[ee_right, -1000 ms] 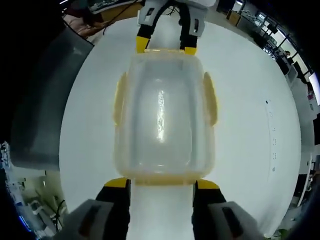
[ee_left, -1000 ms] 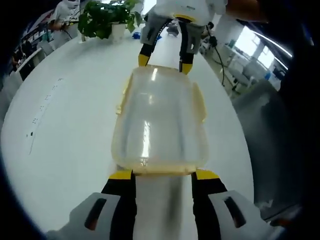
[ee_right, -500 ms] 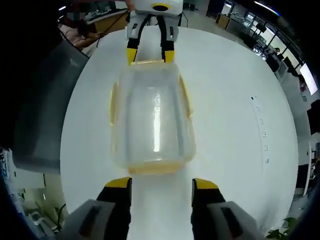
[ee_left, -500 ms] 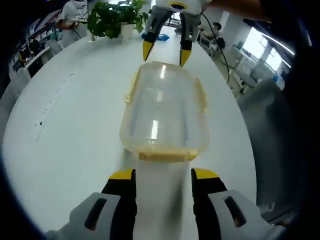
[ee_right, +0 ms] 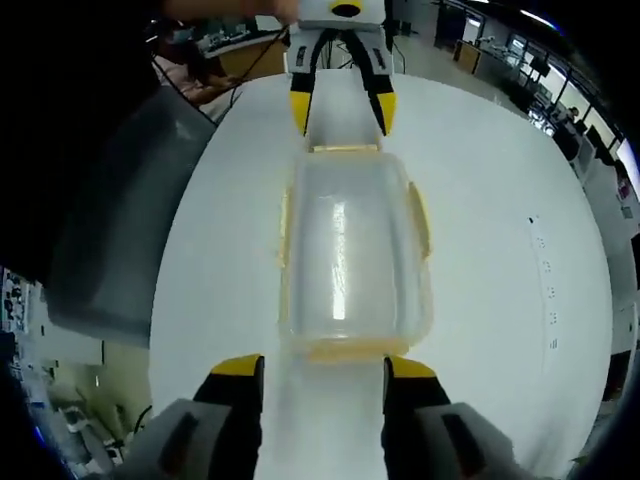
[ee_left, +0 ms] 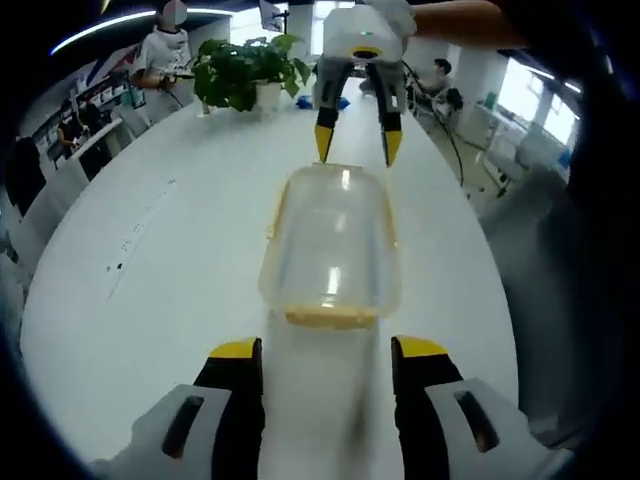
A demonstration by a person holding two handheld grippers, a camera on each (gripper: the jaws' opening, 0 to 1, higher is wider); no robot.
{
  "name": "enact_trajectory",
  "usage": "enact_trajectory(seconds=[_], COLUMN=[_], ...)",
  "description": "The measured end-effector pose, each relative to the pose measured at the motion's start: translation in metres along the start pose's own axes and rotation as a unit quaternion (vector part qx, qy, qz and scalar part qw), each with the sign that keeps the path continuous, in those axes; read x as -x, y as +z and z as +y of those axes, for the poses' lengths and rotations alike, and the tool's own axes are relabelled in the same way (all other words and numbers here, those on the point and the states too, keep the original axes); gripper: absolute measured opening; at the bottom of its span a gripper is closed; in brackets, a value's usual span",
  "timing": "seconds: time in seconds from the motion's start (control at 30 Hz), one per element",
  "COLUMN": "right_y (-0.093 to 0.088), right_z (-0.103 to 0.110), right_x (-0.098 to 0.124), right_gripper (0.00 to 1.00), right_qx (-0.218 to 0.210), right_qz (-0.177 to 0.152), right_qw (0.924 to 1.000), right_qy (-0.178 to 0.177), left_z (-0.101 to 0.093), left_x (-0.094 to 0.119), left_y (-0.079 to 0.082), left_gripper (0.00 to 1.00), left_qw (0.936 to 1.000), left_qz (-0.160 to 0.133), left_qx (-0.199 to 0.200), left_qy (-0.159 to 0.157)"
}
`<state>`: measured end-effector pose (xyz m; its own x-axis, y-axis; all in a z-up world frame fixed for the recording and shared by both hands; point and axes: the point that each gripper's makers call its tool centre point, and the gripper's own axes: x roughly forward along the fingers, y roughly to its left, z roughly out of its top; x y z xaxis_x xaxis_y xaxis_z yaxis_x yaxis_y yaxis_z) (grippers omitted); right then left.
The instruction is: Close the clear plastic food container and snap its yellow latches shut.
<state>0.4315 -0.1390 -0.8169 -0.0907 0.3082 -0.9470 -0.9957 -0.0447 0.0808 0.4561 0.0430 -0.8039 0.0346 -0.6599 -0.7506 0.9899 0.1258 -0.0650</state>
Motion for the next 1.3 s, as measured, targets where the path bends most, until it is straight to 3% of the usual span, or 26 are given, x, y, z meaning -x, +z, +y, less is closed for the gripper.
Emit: enact_trajectory(seconds=[0.07, 0.2, 0.43, 0.57, 0.63, 0.8, 1.0, 1.17, 1.3], right_y=[0.000, 0.002, 0.003, 0.003, 0.006, 0.032, 0.037, 0.035, 0.053], right_z=[-0.011, -0.012, -0.005, -0.011, -0.014, -0.017, -0.017, -0.013, -0.014], right_x=[0.000, -0.003, -0.001, 0.007, 0.012, 0.027, 0.025, 0.020, 0.017], right_gripper=[0.49, 0.51, 0.47, 0.48, 0.48, 0.42, 0.41, 0.38, 0.37], right_qx=[0.004, 0.010, 0.014, 0.018, 0.018, -0.005, -0.011, -0.010, -0.007], right_qz=[-0.002, -0.001, 0.003, 0.005, -0.005, -0.078, -0.096, -0.084, -0.102], right_qw=[0.9997, 0.9998, 0.9999, 0.9996, 0.9994, 0.9960, 0.9941, 0.9955, 0.9939], right_qy=[-0.024, -0.020, -0.002, -0.020, -0.029, -0.042, -0.050, -0.043, -0.039], left_z=[0.002, 0.001, -0.005, 0.000, 0.001, 0.002, 0.001, -0.001, -0.004], left_x=[-0.003, -0.013, -0.013, -0.009, -0.004, 0.005, 0.001, -0.002, -0.013], left_y=[0.000, -0.013, 0.001, 0.007, 0.011, 0.028, 0.033, 0.036, 0.043], left_gripper=[0.50, 0.50, 0.51, 0.51, 0.50, 0.44, 0.44, 0.41, 0.41], left_qw=[1.0000, 0.9996, 0.9998, 0.9998, 0.9997, 0.9989, 0.9985, 0.9985, 0.9985], left_qz=[-0.001, 0.026, 0.010, 0.003, -0.002, -0.030, -0.040, -0.042, -0.046], left_qx=[0.001, -0.013, -0.014, -0.020, -0.023, -0.030, -0.030, -0.032, -0.028], left_qy=[0.000, -0.001, -0.006, 0.003, 0.010, 0.019, 0.022, 0.017, 0.011])
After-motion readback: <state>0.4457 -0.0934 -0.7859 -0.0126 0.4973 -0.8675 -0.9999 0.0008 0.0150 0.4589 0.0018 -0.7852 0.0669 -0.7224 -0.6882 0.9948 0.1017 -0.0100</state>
